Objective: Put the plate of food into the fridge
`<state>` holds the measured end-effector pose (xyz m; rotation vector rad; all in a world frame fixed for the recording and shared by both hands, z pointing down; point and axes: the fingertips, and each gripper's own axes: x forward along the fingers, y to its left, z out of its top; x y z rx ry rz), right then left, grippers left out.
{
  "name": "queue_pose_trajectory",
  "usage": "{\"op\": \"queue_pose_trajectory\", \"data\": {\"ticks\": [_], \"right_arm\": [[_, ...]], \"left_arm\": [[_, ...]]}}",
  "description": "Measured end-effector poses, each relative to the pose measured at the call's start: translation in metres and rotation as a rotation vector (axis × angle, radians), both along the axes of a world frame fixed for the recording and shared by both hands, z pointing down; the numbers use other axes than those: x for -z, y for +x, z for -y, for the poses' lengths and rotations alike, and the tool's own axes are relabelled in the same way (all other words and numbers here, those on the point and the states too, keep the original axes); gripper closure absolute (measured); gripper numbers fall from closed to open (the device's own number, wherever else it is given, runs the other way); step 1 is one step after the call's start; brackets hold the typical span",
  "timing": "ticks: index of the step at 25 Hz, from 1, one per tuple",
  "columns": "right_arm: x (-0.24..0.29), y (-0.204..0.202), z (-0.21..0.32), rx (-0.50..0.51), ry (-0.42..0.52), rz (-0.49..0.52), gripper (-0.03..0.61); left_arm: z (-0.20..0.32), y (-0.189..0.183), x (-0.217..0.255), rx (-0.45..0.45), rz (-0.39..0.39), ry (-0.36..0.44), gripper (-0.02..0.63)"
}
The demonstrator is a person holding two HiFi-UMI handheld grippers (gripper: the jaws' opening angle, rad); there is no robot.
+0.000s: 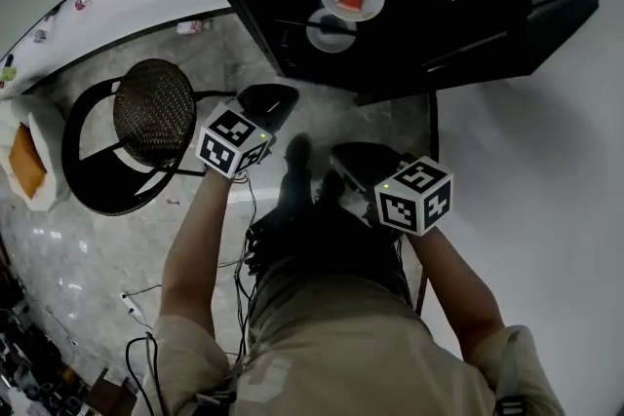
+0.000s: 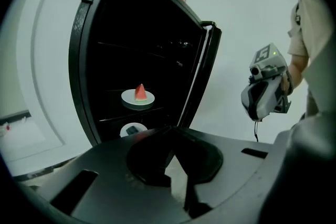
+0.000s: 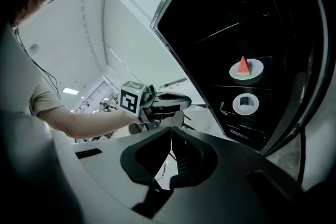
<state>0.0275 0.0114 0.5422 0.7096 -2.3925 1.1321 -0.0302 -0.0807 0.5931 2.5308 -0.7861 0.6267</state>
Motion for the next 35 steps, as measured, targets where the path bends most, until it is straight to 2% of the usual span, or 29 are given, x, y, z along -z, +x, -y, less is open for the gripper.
{"op": "queue_pose_trajectory", "data": {"ticks": [4,11,20,24,29,35], "right_arm": [[0.013,-0.005,-0.002,0.020,0.026,0.013,0.555],[0.040,-0.016,-0.012,0.069,0.085,0.045,0.555],[0.075,-0.024,-0.047,0.124,0.147,0.084,0.555],[0.079,-0.024,-0.063,0.152,0.179,0.075,0.557],[0.095,-0.018,-0.070,0.138,0.223,0.086,0.557],[0.106,-0.008,-0.069,0.118,0.255,0.064,0.557]], "left_arm": [[-0.006,-0.012,0.019,0.031,0.060,0.047,0.604],[-0.030,-0.022,0.069,0.107,0.051,0.119,0.604],[-0.085,-0.011,0.127,0.150,0.025,0.231,0.604],[-0.110,-0.009,0.142,0.161,0.030,0.256,0.604],[-0.130,-0.001,0.169,0.162,-0.007,0.304,0.604],[-0.142,0.012,0.180,0.116,-0.001,0.339,0.604]]}}
